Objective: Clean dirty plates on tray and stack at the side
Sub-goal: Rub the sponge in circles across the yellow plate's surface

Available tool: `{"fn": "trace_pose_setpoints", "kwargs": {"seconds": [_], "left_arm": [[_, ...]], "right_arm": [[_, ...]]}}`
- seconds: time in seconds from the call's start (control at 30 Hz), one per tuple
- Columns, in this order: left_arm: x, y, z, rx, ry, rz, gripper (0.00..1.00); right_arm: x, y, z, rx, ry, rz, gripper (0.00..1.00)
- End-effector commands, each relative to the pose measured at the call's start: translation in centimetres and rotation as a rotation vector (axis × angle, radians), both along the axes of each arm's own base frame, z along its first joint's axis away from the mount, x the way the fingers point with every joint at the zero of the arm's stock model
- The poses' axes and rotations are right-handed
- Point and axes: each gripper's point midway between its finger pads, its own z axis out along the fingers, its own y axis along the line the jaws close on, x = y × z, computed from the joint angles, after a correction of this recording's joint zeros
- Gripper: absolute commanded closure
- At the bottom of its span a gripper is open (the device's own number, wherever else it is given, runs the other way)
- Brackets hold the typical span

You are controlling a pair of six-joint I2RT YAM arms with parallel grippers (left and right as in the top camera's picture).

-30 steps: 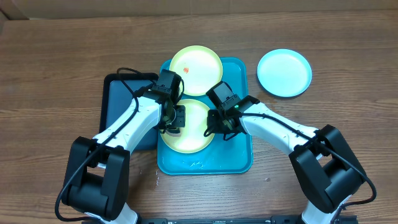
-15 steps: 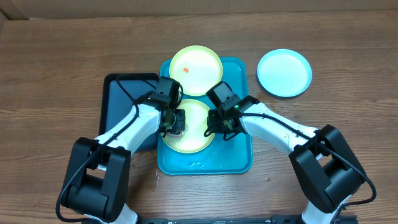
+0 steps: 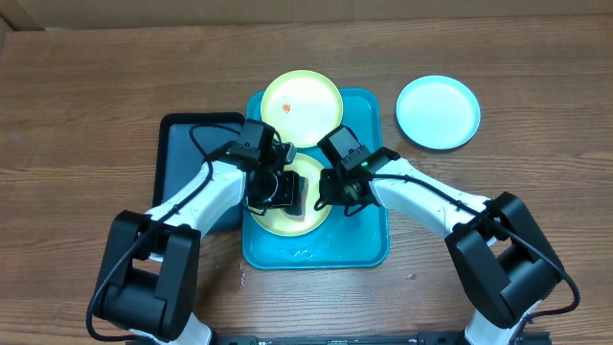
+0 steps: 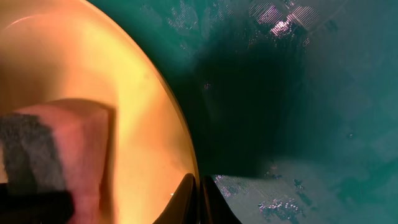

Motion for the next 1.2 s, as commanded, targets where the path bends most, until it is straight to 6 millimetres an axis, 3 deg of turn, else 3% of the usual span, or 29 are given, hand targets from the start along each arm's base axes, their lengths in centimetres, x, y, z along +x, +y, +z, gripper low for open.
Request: {"fn": "trace_pose_setpoints", "kwargs": {"seconds": [0.0,0.17,0.5,0.9,1.17], "left_arm": [[2.4,-0.9,4.2,-0.113,-0.098,-0.031,0.96],[3.7,0.0,6.7,-0.082,-0.186,-0.009,0.96],[3.3,6.3,3.7,0.289,-0.149,0.114,0.96],[2.0,6.9,1.9,0.319,-0.104,0.117,0.96],[1.2,6.7,-0.9,0.337,-0.021,0.092,0.96]], "right_arm": [[-0.1,0.0,0.1,-0.002,-0.011,0.009,0.96],[0.0,0.1,0.1,0.001,-0.014,0.009,0.96],[0.1,0.2,0.2,0.005,-0.020,0.009,0.96],[0.1,0.2,0.2,0.005,-0.020,0.009,0.96],[0.1,0.2,0.2,0.005,-0.020,0.009,0.96]]}}
